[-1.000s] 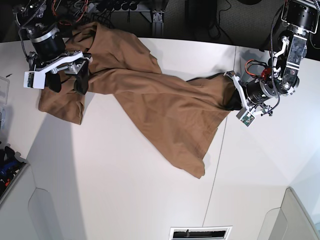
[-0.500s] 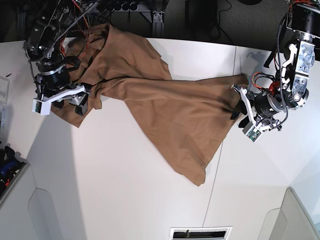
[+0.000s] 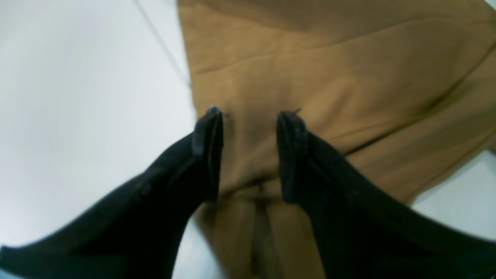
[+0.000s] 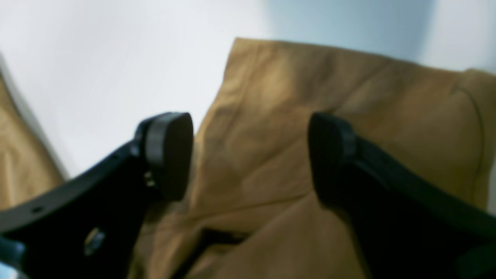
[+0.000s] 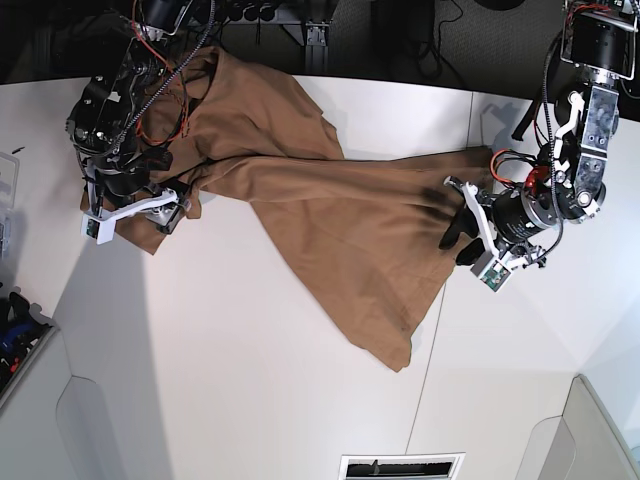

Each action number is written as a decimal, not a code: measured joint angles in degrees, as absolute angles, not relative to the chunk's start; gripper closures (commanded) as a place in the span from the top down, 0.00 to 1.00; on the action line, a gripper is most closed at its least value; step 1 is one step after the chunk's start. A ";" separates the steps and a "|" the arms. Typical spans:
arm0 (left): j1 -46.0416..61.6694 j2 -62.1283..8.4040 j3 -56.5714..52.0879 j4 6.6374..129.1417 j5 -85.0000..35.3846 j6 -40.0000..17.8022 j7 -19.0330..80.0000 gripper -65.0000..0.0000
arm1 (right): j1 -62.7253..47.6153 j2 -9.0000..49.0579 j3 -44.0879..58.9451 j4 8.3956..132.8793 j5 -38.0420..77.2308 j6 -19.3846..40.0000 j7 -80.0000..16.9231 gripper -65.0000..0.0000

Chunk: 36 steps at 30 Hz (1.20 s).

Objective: Layout the t-shirt on the table in an organized manner, then fold the t-shirt properly
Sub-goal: 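Regrasp the shirt with the left gripper and pull it toward the right gripper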

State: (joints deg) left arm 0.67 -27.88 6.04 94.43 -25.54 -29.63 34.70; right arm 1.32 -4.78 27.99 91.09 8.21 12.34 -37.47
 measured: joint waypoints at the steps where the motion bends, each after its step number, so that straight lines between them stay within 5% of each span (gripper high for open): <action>1: 0.67 -27.31 6.04 94.43 -25.54 -29.65 34.70 0.41 | 1.32 -4.54 27.99 91.05 7.79 12.01 -37.43 0.69; 4: 0.60 -26.65 6.09 94.43 -25.52 -29.63 34.68 0.41 | 1.32 -3.84 28.01 90.83 7.49 11.94 -37.28 0.60; 9: 0.60 -25.78 6.07 94.06 -25.36 -29.63 34.65 0.41 | 1.30 -3.99 28.01 89.97 6.22 11.64 -37.10 0.02; 18: 0.34 -24.27 7.22 92.36 -25.39 -29.67 33.91 0.41 | 1.30 -3.84 28.01 89.97 7.55 14.17 -37.32 0.00; 36: -16.34 -18.83 18.46 65.63 -21.30 -30.28 26.83 0.40 | 1.28 -3.62 28.03 101.93 17.32 21.47 -38.87 0.00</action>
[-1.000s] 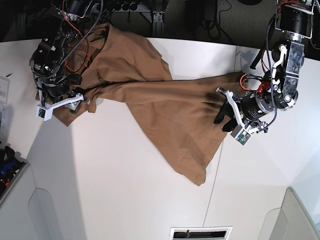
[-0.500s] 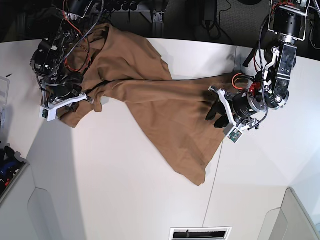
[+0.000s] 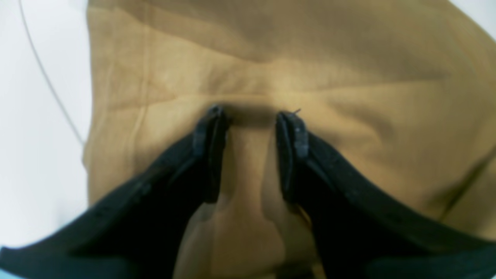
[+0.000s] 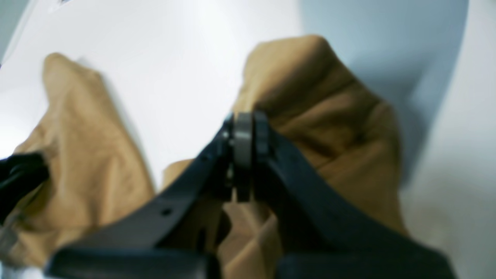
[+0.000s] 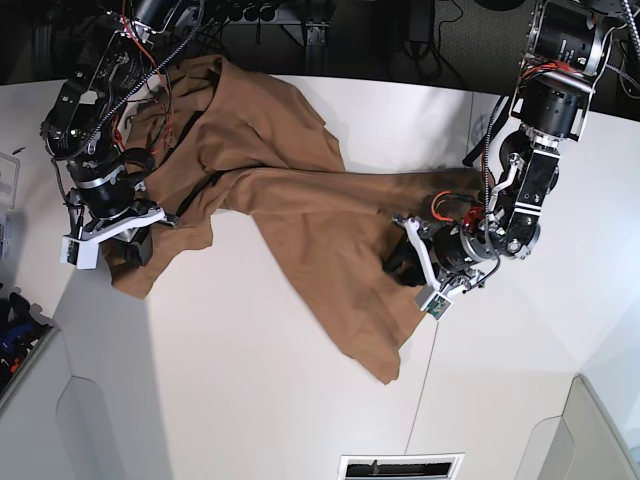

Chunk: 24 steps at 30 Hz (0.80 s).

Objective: Layout the t-shirt on the table in an organized manner, then fold the t-shirt properly
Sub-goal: 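Regrasp the shirt with the left gripper and pull it toward the right gripper, then release and regrasp the shirt edge with the left gripper near the right gripper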

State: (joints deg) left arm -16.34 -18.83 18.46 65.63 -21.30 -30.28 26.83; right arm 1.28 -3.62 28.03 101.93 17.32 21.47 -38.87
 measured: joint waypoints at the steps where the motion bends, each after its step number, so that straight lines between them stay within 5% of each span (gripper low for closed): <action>1: -17.76 -17.98 18.44 63.09 -21.02 -30.33 26.28 0.39 | 1.26 -3.07 28.01 102.50 18.37 21.91 -38.94 0.00; 10: -31.86 -14.55 18.44 42.96 -16.10 -25.58 23.86 0.39 | 0.67 4.34 28.03 113.01 32.93 28.34 -48.60 0.00; 24: -36.18 -23.44 18.52 41.19 -17.30 -22.46 33.54 0.39 | -26.39 1.61 27.70 133.71 47.27 33.45 -53.30 0.00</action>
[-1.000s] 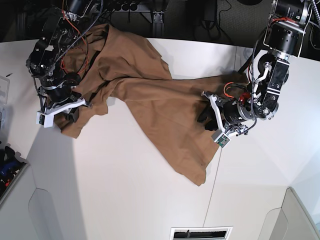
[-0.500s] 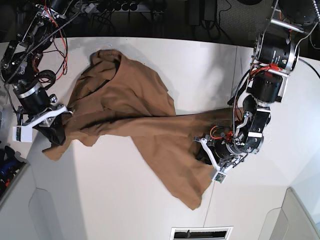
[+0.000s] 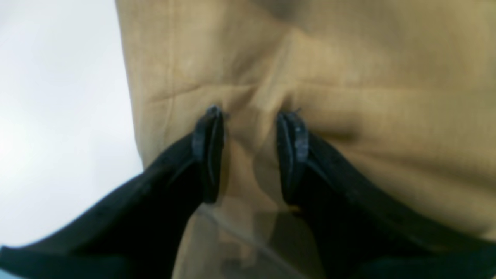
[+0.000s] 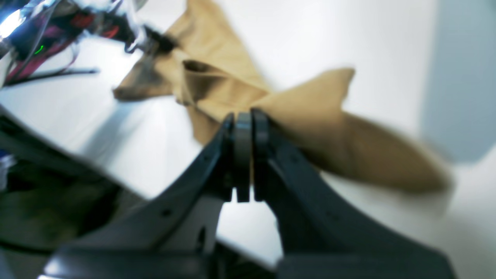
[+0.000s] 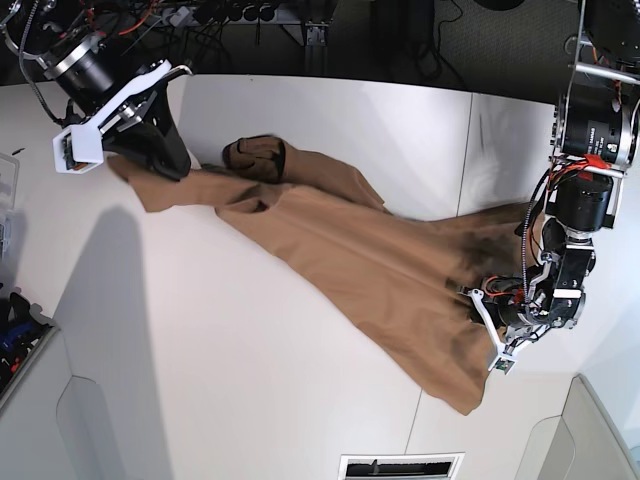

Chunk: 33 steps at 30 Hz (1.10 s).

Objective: Layout the t-shirt on the table in an organized manner, then fold the t-shirt properly
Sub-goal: 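Release and regrasp the shirt edge with the left gripper near the right gripper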

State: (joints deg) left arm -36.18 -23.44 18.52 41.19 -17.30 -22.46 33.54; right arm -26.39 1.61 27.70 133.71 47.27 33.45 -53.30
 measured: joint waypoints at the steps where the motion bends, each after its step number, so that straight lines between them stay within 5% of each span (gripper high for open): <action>1: -36.18 -24.10 18.52 41.17 -18.06 -22.50 33.78 0.39 | -27.49 1.21 27.22 133.71 47.81 33.50 -53.78 0.00; 9: -35.59 -29.91 18.59 42.89 -28.27 -28.99 40.75 0.39 | -31.22 0.82 14.22 133.43 44.07 33.45 -54.13 0.01; 12: -35.11 -31.53 18.74 47.24 -34.13 -31.59 44.12 0.39 | -29.87 0.82 11.84 132.97 39.83 32.88 -50.89 0.42; 14: -34.85 -33.10 18.76 51.88 -38.46 -33.10 45.52 0.39 | -28.71 0.82 11.88 132.94 35.75 32.58 -48.73 0.54; 20: -28.25 -37.69 18.76 71.13 -45.93 -36.75 48.14 0.39 | -22.39 0.80 15.51 132.14 25.32 26.04 -45.87 0.54; 27: -11.51 -34.30 19.09 99.39 -43.75 -38.15 49.21 0.39 | -15.16 0.80 20.60 120.36 20.93 22.94 -42.81 0.54; 33: -0.34 -29.32 18.83 105.60 -40.45 -38.00 49.30 0.39 | -8.49 0.78 20.82 107.61 21.21 23.03 -42.11 0.54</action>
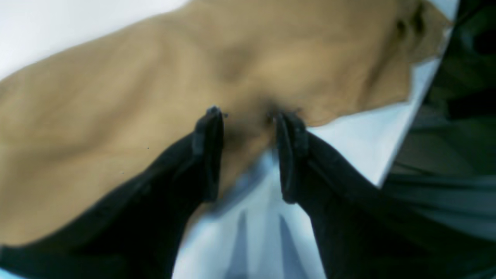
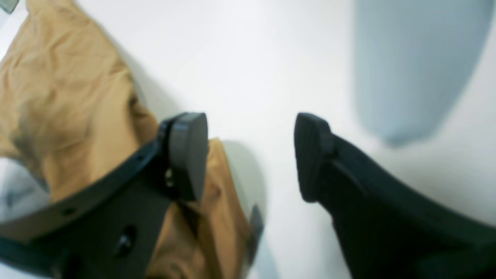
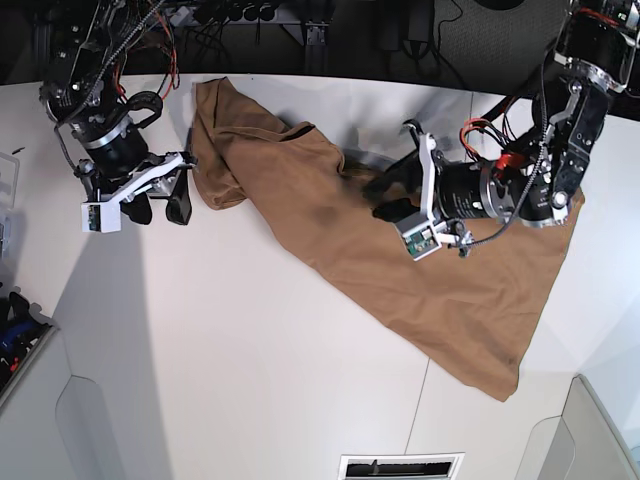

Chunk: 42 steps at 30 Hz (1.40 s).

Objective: Layout the t-shirt on the table in an organized manner, then fold the t-shirt properly
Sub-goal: 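Release and regrasp the shirt edge with the left gripper near the right gripper, then pull the shirt edge with the left gripper toward the right gripper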

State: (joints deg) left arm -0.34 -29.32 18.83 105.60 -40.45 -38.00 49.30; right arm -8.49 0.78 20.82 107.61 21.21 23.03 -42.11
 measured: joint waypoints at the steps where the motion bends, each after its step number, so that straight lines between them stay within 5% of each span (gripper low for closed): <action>1: 0.82 -28.25 18.96 105.58 -38.70 -38.00 49.10 0.39 | -7.44 0.78 20.82 105.27 21.17 23.07 -42.06 0.54; 9: 4.16 -25.45 31.24 104.90 -24.43 -37.47 45.34 0.39 | -1.65 0.78 20.82 90.21 24.53 25.45 -42.15 0.54; 13: 3.77 -25.36 35.44 104.84 -18.24 -30.52 38.81 0.39 | -1.56 0.78 19.68 88.84 26.85 26.55 -42.22 0.54; 21: 3.79 -25.39 36.75 104.84 -13.78 -27.33 36.97 0.39 | -1.43 0.80 12.38 88.84 27.00 27.88 -42.24 0.53; 28: 3.64 -24.58 36.69 104.84 -13.98 -27.62 35.92 0.00 | -1.43 0.80 9.13 88.84 27.00 27.86 -42.24 0.53; 36: 3.81 -25.54 34.68 109.60 -13.72 -27.88 39.18 0.00 | -1.41 0.78 9.93 88.86 24.32 27.88 -41.67 0.53; 42: 3.79 -33.10 28.64 119.22 -17.85 -27.77 40.86 0.00 | -1.34 0.93 14.06 88.86 23.75 28.01 -40.29 0.53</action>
State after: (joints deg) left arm 3.79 -33.10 28.64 119.22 -17.85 -27.77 40.86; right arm -1.34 0.93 14.06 88.86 23.75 28.01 -40.29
